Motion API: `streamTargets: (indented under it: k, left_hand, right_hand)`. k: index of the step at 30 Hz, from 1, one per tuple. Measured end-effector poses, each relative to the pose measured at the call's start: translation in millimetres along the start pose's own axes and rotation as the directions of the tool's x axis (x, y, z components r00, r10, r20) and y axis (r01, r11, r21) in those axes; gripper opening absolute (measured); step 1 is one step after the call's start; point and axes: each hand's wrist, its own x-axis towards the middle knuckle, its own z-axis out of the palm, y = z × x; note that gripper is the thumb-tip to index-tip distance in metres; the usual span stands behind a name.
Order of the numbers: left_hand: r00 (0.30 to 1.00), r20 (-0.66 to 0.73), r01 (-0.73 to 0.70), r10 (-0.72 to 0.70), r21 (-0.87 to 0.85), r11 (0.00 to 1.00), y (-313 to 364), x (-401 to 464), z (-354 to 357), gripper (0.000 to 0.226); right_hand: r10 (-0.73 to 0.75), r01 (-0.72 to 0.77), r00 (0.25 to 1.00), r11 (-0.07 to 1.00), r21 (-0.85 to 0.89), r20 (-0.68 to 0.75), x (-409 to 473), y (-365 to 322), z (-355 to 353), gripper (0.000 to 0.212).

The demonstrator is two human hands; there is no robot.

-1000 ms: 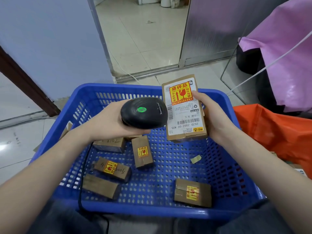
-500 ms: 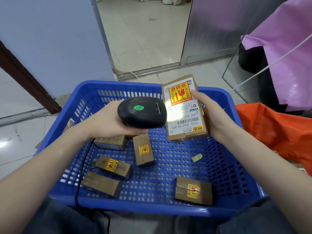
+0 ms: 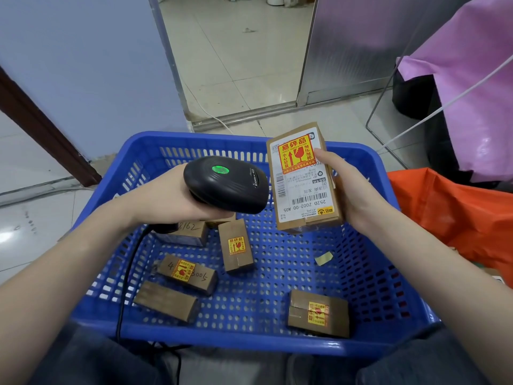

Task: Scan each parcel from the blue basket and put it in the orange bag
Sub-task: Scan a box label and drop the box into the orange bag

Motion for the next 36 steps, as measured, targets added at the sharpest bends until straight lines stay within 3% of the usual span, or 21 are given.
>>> streamTargets:
  k: [9, 17, 22, 27, 30, 36]
  left_hand:
    - [1.000, -0.023, 0.009, -0.008, 0.061, 0.998, 0.6, -0.7, -0.8, 0.053]
    - [0.976, -0.218, 0.021, 0.002, 0.102, 0.995, 5.2, 2.8, 13.6, 0.038]
    - [0.948, -0.317, 0.020, 0.013, 0.101, 0.995, 22.5, 13.4, 35.5, 0.041]
    - [0.927, -0.374, 0.013, -0.007, 0.014, 1.000, 46.0, 40.6, 73.2, 0.018]
    - [0.933, -0.359, 0.018, -0.030, -0.037, 0.999, 63.4, 63.1, 101.8, 0.018]
    - [0.973, -0.230, -0.002, 0.005, 0.013, 1.000, 93.5, 108.9, 170.0, 0.014]
  right_hand:
    - [-0.003, 0.003, 1.000, 1.000, -0.014, -0.002, 0.1, -0.8, -0.1, 0.031]
    - [-0.013, 0.013, 1.000, 1.000, 0.017, 0.003, -1.7, -4.2, -2.4, 0.039]
    - [-0.099, 0.104, 0.993, 0.992, 0.072, -0.063, -8.0, -23.5, -28.7, 0.042]
    - [-0.254, 0.268, 0.942, 0.963, 0.036, -0.218, -28.0, -49.0, -91.9, 0.053]
    - [-0.296, 0.304, 0.885, 0.952, -0.035, -0.360, -41.7, -47.6, -143.8, 0.045]
    - [-0.249, 0.211, 0.790, 0.968, -0.133, -0.561, -75.3, -13.4, -242.4, 0.030]
